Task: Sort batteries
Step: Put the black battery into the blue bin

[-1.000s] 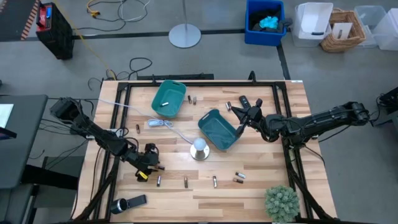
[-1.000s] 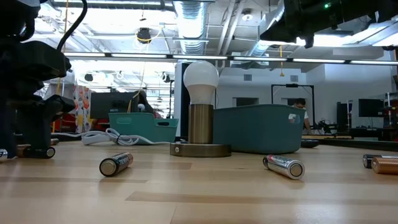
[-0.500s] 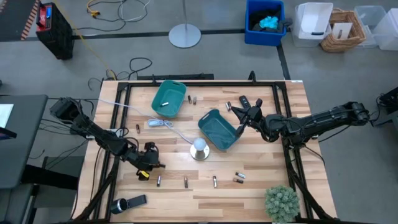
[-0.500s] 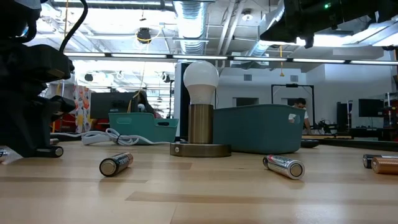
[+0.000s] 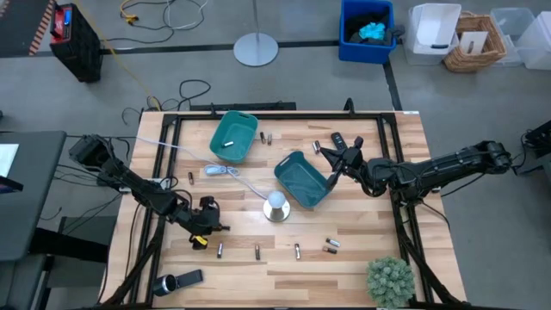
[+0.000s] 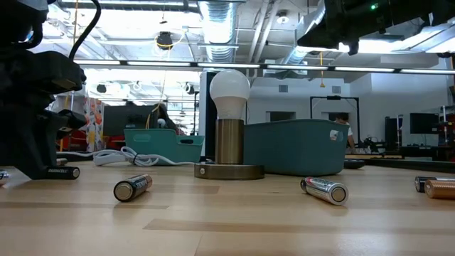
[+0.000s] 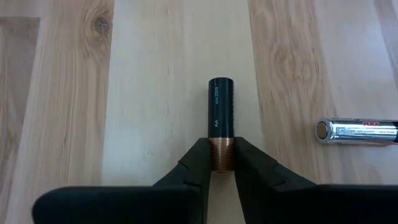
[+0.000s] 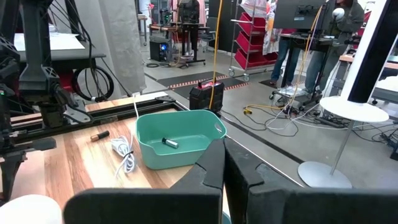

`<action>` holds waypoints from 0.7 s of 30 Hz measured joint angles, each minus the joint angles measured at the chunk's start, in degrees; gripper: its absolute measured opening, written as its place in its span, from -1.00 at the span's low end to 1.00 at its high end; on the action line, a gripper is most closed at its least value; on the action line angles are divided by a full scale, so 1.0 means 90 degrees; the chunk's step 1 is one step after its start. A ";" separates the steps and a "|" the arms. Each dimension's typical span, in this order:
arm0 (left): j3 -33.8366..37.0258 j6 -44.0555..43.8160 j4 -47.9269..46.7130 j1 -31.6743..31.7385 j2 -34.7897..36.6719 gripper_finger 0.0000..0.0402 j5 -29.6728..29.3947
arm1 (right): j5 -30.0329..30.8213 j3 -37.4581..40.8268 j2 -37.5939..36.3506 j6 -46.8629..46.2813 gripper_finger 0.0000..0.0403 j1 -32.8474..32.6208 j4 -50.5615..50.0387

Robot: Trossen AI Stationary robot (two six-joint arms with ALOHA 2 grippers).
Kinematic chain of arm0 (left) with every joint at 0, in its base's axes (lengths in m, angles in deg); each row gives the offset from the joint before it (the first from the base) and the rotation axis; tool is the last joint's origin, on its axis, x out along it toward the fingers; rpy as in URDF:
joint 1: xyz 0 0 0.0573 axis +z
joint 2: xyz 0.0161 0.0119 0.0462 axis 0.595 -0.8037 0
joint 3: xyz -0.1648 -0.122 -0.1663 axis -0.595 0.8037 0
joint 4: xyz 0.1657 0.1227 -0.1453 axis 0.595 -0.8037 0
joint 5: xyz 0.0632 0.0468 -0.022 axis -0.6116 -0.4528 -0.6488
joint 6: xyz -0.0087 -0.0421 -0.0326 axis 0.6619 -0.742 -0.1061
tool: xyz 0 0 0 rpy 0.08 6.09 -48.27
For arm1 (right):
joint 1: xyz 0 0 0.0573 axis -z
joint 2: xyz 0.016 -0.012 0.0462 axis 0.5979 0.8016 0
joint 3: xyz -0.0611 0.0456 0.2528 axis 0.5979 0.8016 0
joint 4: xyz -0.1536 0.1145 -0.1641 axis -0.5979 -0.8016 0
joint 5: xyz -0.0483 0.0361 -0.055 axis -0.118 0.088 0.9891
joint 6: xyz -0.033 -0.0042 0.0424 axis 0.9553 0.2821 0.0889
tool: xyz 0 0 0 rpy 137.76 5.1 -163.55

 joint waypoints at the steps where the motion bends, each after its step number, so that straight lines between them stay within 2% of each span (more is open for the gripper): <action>1: 0.0001 0.0006 0.0022 0.0000 0.0008 -0.77 -0.0008 | 0.0000 0.0000 0.0000 0.0000 -0.89 0.0000 0.0000; 15: 0.0019 0.0063 0.0190 0.0004 0.0487 -0.78 -0.0571 | 0.0000 0.0000 0.0000 -0.0015 -0.89 0.0000 0.0001; 21: 0.0019 0.0407 0.0519 0.0019 0.0891 -0.78 -0.0886 | -0.0002 0.0000 0.0000 -0.0015 -0.89 0.0000 0.0002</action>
